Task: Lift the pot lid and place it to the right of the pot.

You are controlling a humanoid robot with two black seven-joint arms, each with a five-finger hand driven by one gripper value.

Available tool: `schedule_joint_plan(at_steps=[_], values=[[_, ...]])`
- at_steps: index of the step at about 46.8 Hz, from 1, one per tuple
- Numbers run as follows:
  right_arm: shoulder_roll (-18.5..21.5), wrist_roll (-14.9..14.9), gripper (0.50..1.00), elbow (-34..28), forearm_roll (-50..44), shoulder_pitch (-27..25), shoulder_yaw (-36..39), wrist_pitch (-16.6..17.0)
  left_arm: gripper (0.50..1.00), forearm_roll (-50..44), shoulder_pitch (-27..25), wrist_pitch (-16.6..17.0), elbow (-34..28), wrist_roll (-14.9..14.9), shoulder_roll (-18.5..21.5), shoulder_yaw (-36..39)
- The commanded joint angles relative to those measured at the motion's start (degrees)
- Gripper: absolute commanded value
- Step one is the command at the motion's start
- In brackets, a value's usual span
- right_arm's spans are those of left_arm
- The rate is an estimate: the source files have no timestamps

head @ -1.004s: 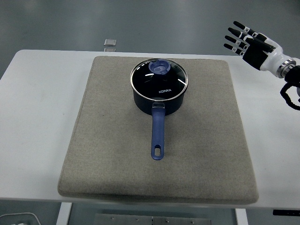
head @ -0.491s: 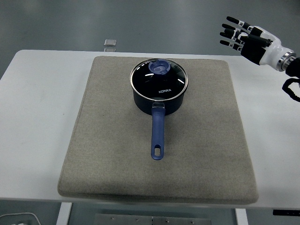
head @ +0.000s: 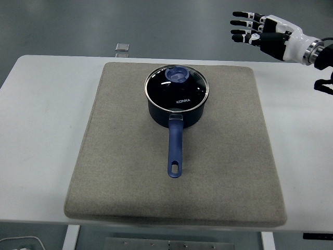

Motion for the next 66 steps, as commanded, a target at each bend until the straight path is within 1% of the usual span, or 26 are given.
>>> schedule_joint_plan(at_steps=[1,14,20,27,36,42,47,58,66], values=[[0.01,0.01,0.913,0.48,-3.84,1.09,-0.33,0.35,1.0,0.0,0.0,0.07,0.0,-0.06,0.0,0.0],[-0.34,0.01,0.915,4.69,-19.04,1.53,-0.33,0.7,1.0,0.0,0.0,0.07,0.0,0.03,0.0,0.0],[-0.34,-0.08,0.915,5.75,-25.02,3.11,-0.77,0.7,1.0,0.0,0.0,0.07,0.0,0.03,0.0,0.0],[-0.25,0.01,0.913,6.72,-30.74,5.48,-4.11,1.05,1.0,0.0,0.0,0.07,0.0,-0.06,0.0,0.0],[0.89,-0.08,0.913,6.89,-34.43,9.26,-8.85,0.96,1.0,0.0,0.0,0.07,0.0,0.03,0.0,0.0],[3.43,-0.08,0.913,6.89,-36.1,12.07,-11.84,0.61,1.0,0.0,0.0,0.07,0.0,0.03,0.0,0.0],[5.54,-0.08,0.913,6.89,-37.6,13.66,-12.9,0.52,1.0,0.0,0.0,-0.02,0.0,0.03,0.0,0.0],[10.38,0.01,0.913,6.63,-44.62,14.8,-15.45,0.17,1.0,0.0,0.0,0.07,0.0,0.03,0.0,0.0],[12.14,0.01,0.911,6.1,-48.58,14.8,-17.12,-1.41,1.0,0.0,0.0,0.07,0.0,0.03,0.0,0.0]])
